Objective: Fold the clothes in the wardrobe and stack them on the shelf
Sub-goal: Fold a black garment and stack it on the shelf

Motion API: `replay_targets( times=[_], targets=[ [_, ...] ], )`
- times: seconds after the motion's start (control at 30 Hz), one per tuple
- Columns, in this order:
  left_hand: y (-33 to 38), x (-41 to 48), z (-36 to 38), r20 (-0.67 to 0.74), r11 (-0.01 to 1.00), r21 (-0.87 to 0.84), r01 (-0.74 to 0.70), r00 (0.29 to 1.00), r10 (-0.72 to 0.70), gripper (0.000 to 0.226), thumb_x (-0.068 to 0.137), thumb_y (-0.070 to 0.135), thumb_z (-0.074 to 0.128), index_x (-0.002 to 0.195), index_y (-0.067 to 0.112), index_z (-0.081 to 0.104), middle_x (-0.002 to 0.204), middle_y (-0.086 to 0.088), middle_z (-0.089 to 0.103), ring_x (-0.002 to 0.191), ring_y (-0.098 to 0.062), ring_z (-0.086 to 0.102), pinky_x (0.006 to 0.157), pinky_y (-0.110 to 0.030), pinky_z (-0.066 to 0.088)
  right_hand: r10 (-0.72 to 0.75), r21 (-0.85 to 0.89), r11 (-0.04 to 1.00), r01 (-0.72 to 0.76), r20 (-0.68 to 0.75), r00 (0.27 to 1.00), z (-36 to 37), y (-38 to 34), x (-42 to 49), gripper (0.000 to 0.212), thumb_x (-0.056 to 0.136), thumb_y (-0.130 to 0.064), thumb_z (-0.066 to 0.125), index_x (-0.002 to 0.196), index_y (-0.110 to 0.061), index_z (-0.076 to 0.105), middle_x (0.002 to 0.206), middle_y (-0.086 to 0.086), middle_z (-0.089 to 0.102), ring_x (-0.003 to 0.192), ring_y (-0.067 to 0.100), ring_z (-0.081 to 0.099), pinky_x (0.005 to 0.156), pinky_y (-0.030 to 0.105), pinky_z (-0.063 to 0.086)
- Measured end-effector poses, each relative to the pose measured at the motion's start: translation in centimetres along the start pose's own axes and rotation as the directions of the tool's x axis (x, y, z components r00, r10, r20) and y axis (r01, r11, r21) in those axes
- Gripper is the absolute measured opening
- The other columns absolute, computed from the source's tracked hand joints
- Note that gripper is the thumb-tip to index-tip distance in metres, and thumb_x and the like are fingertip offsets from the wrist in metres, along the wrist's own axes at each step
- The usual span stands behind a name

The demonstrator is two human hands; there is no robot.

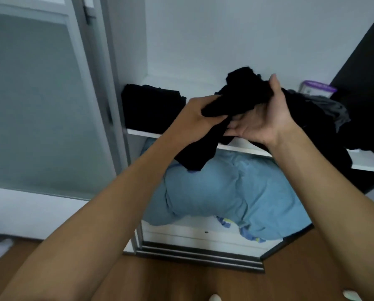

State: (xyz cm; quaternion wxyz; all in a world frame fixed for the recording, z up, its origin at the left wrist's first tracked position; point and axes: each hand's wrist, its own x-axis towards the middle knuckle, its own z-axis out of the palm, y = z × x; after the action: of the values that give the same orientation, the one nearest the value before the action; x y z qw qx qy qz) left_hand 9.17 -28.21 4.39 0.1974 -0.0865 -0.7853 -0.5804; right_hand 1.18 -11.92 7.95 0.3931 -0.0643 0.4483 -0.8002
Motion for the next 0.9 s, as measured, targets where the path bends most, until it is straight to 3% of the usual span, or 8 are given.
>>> replay_targets(
  times=[0.13, 0.23, 0.33, 0.47, 0.6, 0.7, 0.83, 0.9],
  targets=[
    [0.5, 3.6, -2.3, 0.227, 0.988, -0.131, -0.086, 0.967, 0.114, 0.064, 0.070, 0.005, 0.047, 0.133, 0.012, 0.056, 0.130, -0.002, 0.061, 0.126, -0.009, 0.053, 0.108, -0.021, 0.038, -0.199, -0.008, 0.979, 0.202, 0.130, 0.971, 1.8, -2.4, 3.5, 0.060, 0.090, -0.067, 0.048, 0.106, -0.015, 0.073, 0.106, 0.009, 0.071, 0.102, 0.026, 0.069, 0.092, 0.042, 0.055],
    [-0.1, 7.1, -3.3, 0.066, 0.960, -0.281, 0.014, 0.998, 0.005, 0.061, 0.074, 0.003, 0.042, 0.133, 0.011, 0.058, 0.126, -0.004, 0.064, 0.119, -0.013, 0.060, 0.104, -0.026, 0.043, -0.329, 0.001, 0.942, 0.337, 0.207, 0.921, 2.8, -2.9, 7.3, 0.041, 0.097, -0.040, 0.049, 0.092, -0.008, 0.073, 0.088, 0.009, 0.070, 0.082, 0.021, 0.070, 0.077, 0.031, 0.056],
    [-0.6, 10.5, -3.6, -0.238, 0.990, 0.134, 0.039, 0.971, -0.006, 0.061, 0.092, 0.001, 0.043, 0.150, 0.018, 0.042, 0.129, 0.002, 0.051, 0.125, -0.009, 0.045, 0.108, -0.022, 0.031, -0.354, 0.033, 0.925, 0.380, 0.444, 0.823, 4.6, -3.1, 11.6, 0.037, 0.098, -0.027, 0.033, 0.101, -0.003, 0.061, 0.092, 0.010, 0.065, 0.086, 0.021, 0.065, 0.080, 0.032, 0.053],
    [-0.8, 14.1, -6.4, -0.280, 0.757, 0.653, -0.019, 0.923, 0.264, 0.060, 0.088, 0.016, 0.039, 0.147, 0.020, 0.045, 0.123, 0.005, 0.045, 0.117, -0.014, 0.038, 0.115, -0.036, 0.024, -0.399, 0.232, 0.916, 0.327, 0.606, 0.688, 6.3, -3.2, 16.8, 0.045, 0.099, -0.020, 0.023, 0.094, -0.006, 0.065, 0.087, 0.006, 0.066, 0.086, 0.018, 0.065, 0.080, 0.029, 0.052],
    [-5.2, 15.7, -9.9, -0.237, 0.505, 0.840, 0.198, 0.971, 0.013, 0.055, 0.091, 0.021, 0.042, 0.146, 0.020, 0.047, 0.144, -0.005, 0.048, 0.134, -0.024, 0.041, 0.119, -0.052, 0.016, 0.009, -0.050, 0.999, 0.007, 0.314, 0.949, 4.3, -0.7, 23.8, 0.041, 0.094, -0.022, 0.044, 0.125, -0.006, 0.063, 0.109, 0.013, 0.070, 0.100, 0.027, 0.068, 0.088, 0.037, 0.055],
    [-12.0, 13.3, -10.8, -0.313, 0.245, 0.856, 0.455, 0.834, -0.454, 0.056, 0.100, 0.027, 0.047, 0.154, 0.025, 0.032, 0.164, 0.000, 0.025, 0.151, -0.018, 0.018, 0.123, -0.052, 0.001, 0.349, -0.632, 0.742, -0.223, 0.081, 0.933, -0.6, 0.5, 26.3, 0.038, 0.094, -0.014, 0.051, 0.129, 0.000, 0.056, 0.122, 0.017, 0.066, 0.104, 0.029, 0.069, 0.078, 0.036, 0.059],
    [-16.9, 11.6, -10.5, -0.411, 0.231, 0.808, 0.542, 0.799, -0.439, 0.056, 0.101, 0.029, 0.041, 0.155, 0.021, 0.028, 0.165, 0.003, 0.022, 0.152, -0.014, 0.015, 0.124, -0.044, 0.000, 0.037, -0.800, 0.600, 0.009, 0.039, 0.999, -3.4, -1.2, 29.3, 0.024, 0.091, -0.029, 0.063, 0.090, -0.005, 0.068, 0.086, 0.011, 0.076, 0.052, 0.010, 0.068, 0.051, 0.018, 0.052],
    [-17.2, 12.0, -9.9, -0.413, 0.258, 0.800, 0.541, 0.809, -0.418, 0.056, 0.100, 0.025, 0.041, 0.155, 0.021, 0.030, 0.164, 0.002, 0.026, 0.152, -0.015, 0.017, 0.124, -0.045, 0.003, -0.188, -0.824, 0.534, 0.192, 0.106, 0.976, -2.8, -1.6, 31.1, 0.033, 0.084, -0.038, 0.067, 0.083, -0.005, 0.064, 0.078, 0.005, 0.066, 0.054, 0.011, 0.061, 0.055, 0.024, 0.051]
  ],
)
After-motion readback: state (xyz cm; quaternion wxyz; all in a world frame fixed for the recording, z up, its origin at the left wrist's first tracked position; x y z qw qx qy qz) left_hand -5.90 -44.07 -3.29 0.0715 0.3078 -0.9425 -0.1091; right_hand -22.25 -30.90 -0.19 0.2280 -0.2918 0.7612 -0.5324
